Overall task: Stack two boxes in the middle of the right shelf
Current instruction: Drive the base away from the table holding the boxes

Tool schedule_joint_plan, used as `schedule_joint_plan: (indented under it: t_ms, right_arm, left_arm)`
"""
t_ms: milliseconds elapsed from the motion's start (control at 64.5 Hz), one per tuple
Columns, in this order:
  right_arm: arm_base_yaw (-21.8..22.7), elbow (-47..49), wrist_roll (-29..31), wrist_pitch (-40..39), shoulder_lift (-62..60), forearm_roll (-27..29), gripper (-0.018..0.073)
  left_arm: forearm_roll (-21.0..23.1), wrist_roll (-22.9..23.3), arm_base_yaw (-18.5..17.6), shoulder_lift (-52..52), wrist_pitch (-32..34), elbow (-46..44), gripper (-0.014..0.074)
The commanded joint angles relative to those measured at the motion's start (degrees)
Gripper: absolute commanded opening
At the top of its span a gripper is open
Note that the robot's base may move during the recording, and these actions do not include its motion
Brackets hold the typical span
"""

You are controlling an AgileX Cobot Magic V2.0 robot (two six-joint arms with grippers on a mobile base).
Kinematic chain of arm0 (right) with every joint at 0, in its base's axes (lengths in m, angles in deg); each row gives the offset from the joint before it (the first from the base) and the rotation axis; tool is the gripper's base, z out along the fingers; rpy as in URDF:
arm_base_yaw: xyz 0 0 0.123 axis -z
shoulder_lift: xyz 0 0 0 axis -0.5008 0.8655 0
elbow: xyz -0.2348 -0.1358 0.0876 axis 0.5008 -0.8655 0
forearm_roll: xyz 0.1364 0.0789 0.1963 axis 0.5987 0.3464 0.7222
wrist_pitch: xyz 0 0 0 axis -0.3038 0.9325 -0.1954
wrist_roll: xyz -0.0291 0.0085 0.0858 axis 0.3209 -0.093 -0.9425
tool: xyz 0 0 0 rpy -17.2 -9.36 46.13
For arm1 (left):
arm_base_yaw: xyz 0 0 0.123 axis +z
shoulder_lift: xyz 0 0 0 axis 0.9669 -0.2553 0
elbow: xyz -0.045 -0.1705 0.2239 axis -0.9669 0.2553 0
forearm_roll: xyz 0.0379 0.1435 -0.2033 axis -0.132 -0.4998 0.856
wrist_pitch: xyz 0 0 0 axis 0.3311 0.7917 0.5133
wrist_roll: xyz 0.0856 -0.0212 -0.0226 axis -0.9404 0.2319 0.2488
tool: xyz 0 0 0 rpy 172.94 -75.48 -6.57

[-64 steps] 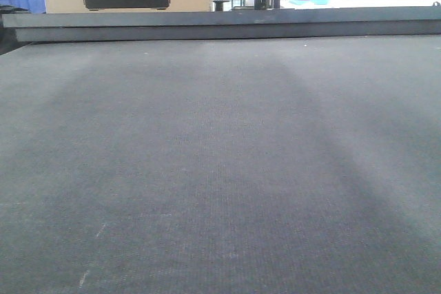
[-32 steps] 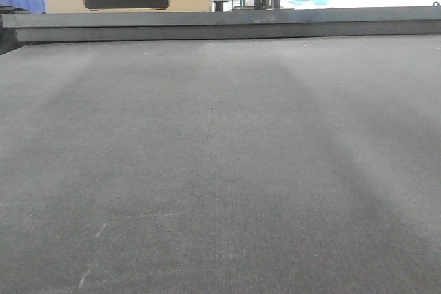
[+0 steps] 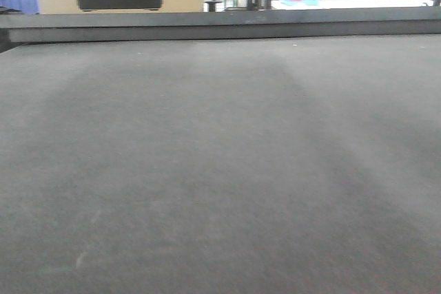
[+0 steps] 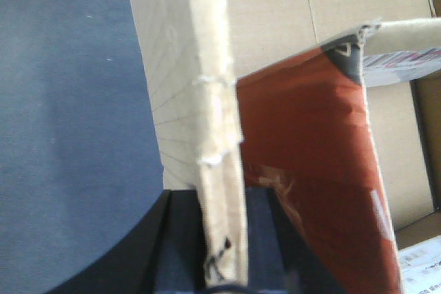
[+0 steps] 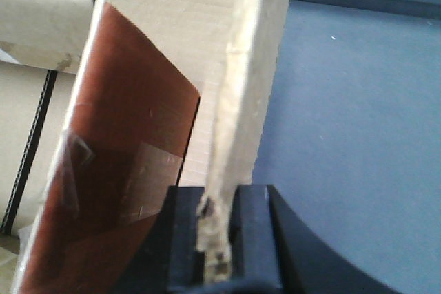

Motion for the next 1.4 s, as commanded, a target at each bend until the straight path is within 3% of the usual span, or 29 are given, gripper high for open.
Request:
schedule_joint_plan:
  t_ms: [0, 1380]
  right_arm:
    - [0.4, 0.7, 0.8, -2.7, -0.7, -0.7, -0.0154]
    - [0.4, 0.7, 0.8, -2.7, -0.7, -0.7, -0.0154]
  left_arm:
    - [0.6, -0.2, -0.2, 1.0, 2.7, -0.9, -0.0111]
    - [0.6, -0.2, -0.2, 1.0, 2.8, -0.9, -0.0111]
